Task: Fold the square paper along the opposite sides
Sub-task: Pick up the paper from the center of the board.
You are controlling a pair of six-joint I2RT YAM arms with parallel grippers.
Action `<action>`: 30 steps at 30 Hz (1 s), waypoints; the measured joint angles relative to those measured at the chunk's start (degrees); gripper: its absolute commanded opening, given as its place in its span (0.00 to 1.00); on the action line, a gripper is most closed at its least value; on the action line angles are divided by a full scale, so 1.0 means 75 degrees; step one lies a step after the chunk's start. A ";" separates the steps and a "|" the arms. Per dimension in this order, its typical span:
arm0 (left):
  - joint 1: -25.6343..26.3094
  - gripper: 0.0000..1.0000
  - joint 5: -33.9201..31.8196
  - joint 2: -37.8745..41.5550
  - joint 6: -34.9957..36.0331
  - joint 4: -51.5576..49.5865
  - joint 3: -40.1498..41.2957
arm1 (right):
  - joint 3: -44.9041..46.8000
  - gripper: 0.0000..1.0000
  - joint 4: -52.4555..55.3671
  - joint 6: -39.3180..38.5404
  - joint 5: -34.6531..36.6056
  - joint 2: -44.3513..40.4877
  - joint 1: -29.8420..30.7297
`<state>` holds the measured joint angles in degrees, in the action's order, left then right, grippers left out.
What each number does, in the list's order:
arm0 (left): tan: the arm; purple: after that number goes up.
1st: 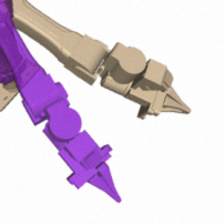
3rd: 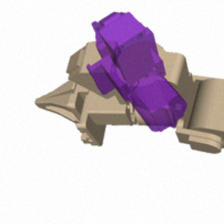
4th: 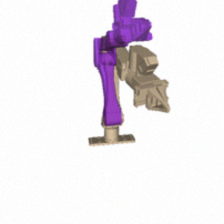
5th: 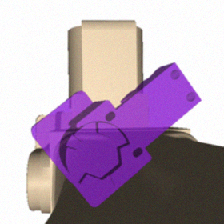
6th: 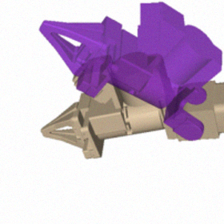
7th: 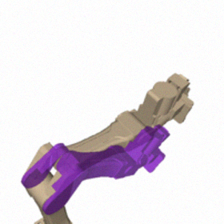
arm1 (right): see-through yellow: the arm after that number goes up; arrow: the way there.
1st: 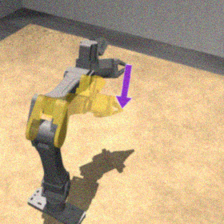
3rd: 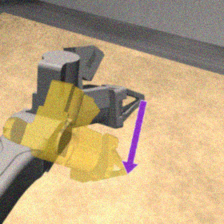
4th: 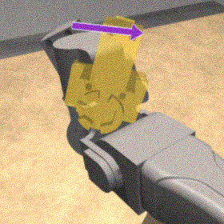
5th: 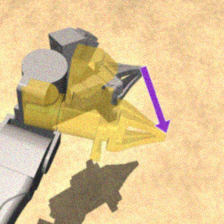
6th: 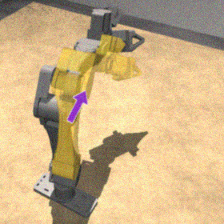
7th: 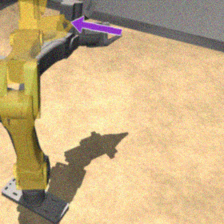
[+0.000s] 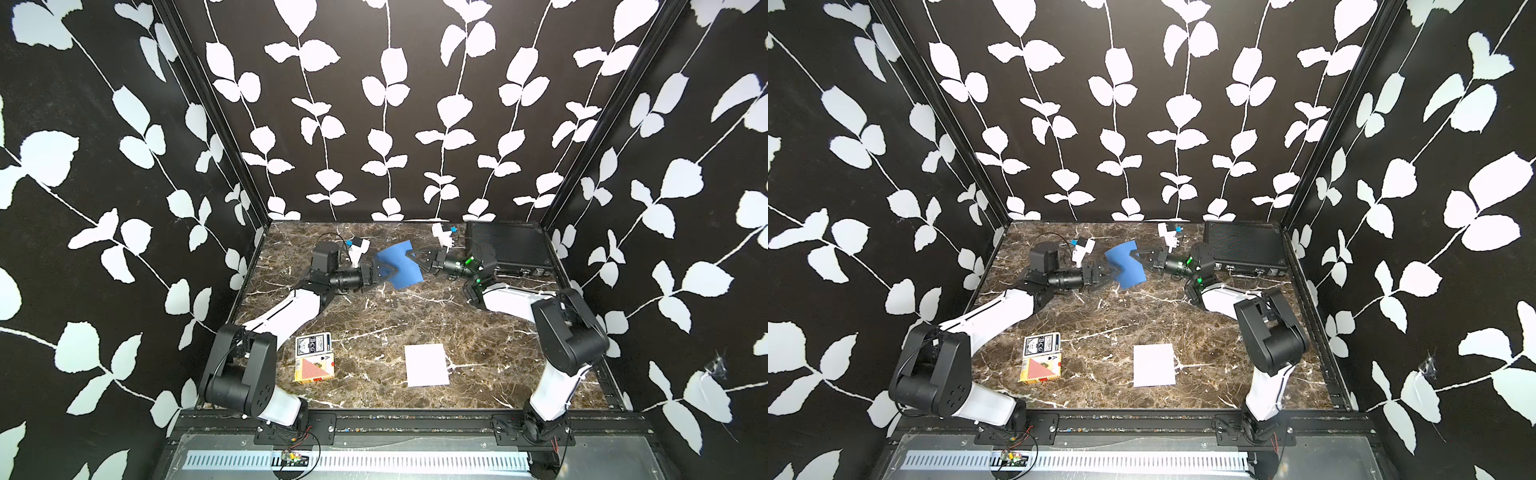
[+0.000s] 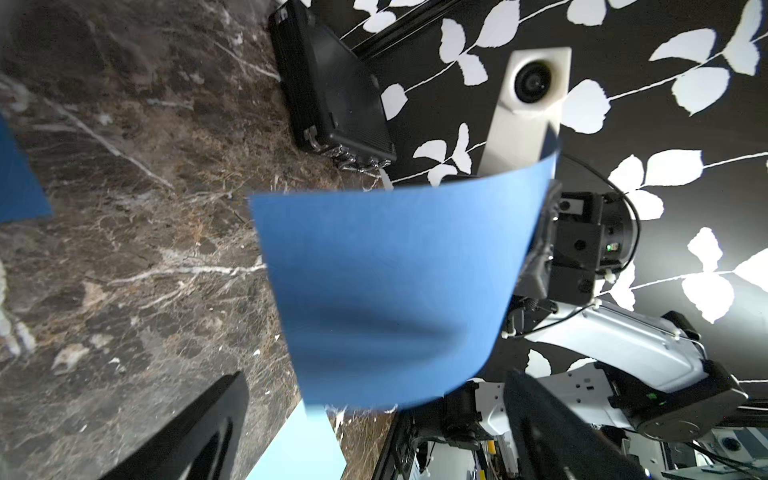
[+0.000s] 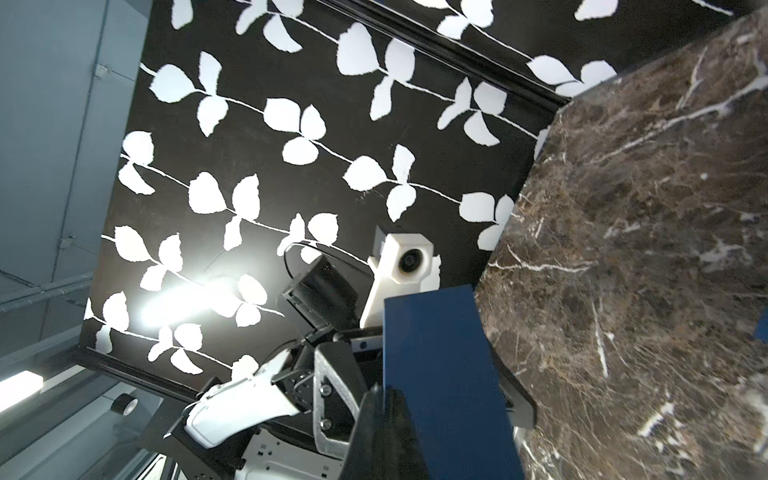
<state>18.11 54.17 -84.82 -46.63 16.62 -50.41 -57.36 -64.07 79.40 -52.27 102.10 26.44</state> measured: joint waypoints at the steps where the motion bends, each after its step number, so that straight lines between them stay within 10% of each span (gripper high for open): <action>1: 0.0003 0.99 -0.0003 0.0000 -0.0134 0.0242 0.0064 | 0.0000 0.00 -0.0026 0.0000 0.0119 -0.0041 0.0050; 7: 0.0015 0.91 0.0064 -0.0003 -0.0968 0.1638 0.0294 | 0.0067 0.00 0.0230 -0.0134 0.0641 -0.0020 0.0181; 15: 0.0015 0.51 0.0099 0.0157 -0.0828 0.1568 0.0251 | 0.0414 0.00 0.1684 -0.1029 0.0653 -0.0175 -0.0096; 30: 0.0015 0.31 0.0073 0.0181 -0.0414 0.0895 0.0087 | 0.0443 0.00 0.3072 -0.2040 0.0251 -0.1032 -0.0391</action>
<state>18.22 54.72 -83.46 -49.74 23.33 -49.76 -54.04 -41.04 64.10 -50.39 94.37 23.51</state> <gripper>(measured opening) 0.355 0.046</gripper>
